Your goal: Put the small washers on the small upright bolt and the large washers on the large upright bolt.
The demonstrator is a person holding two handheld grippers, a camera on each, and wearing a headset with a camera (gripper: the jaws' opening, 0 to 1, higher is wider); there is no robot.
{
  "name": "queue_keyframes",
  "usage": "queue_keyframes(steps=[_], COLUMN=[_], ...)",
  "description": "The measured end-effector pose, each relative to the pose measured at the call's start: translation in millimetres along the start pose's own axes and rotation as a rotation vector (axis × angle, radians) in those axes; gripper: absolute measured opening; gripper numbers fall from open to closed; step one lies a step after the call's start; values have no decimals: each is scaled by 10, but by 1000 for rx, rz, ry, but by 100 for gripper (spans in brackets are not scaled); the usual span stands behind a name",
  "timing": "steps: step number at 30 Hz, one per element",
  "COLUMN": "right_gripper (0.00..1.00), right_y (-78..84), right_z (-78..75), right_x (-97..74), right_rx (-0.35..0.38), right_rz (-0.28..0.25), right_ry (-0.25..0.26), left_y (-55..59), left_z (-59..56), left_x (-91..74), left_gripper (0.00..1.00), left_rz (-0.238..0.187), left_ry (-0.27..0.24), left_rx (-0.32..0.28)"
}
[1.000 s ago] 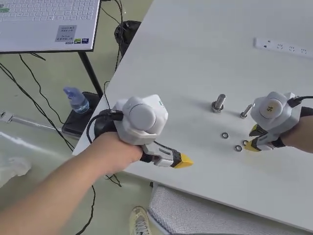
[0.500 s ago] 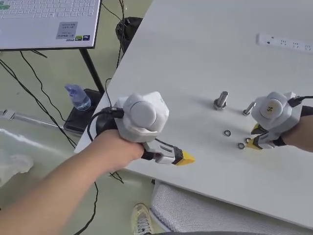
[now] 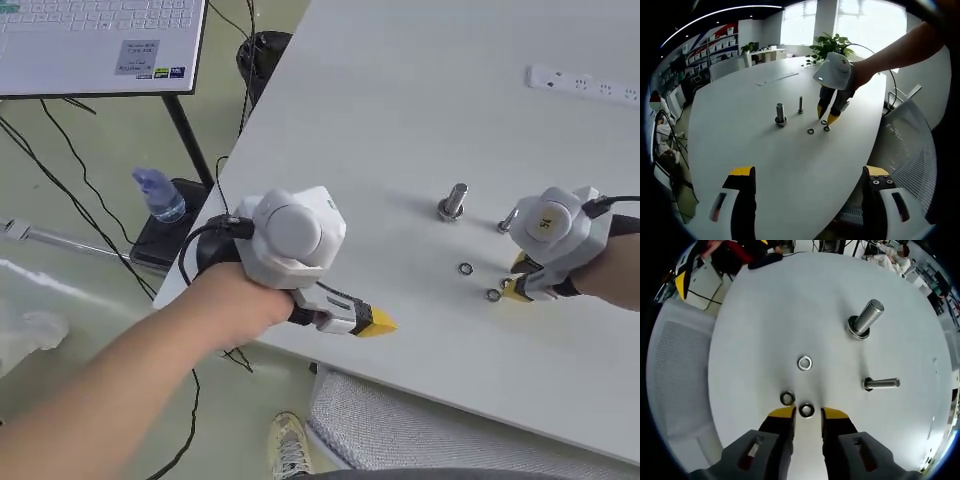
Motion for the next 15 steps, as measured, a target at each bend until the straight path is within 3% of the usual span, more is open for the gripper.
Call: queue_keyframes(steps=[15], right_gripper=[16], right_y=[28], right_z=[-9], right_x=[-5], right_rx=[-8], right_rz=[-4], right_ry=[-1], left_y=[19], left_z=[7], left_x=[-19], left_gripper=[86], left_rz=[3], left_ry=[-6], left_rx=[-1])
Point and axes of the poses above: the centre of the closed fingertips' face, and the gripper's own axes: x roughly forward along the fingers, z roughly to its left, y roughly out of its underside, the point moved 1 cm from there along -x, roughly backward along the fingers, and after that the axes turned 14 degrees about -x, right-handed, at the moved point
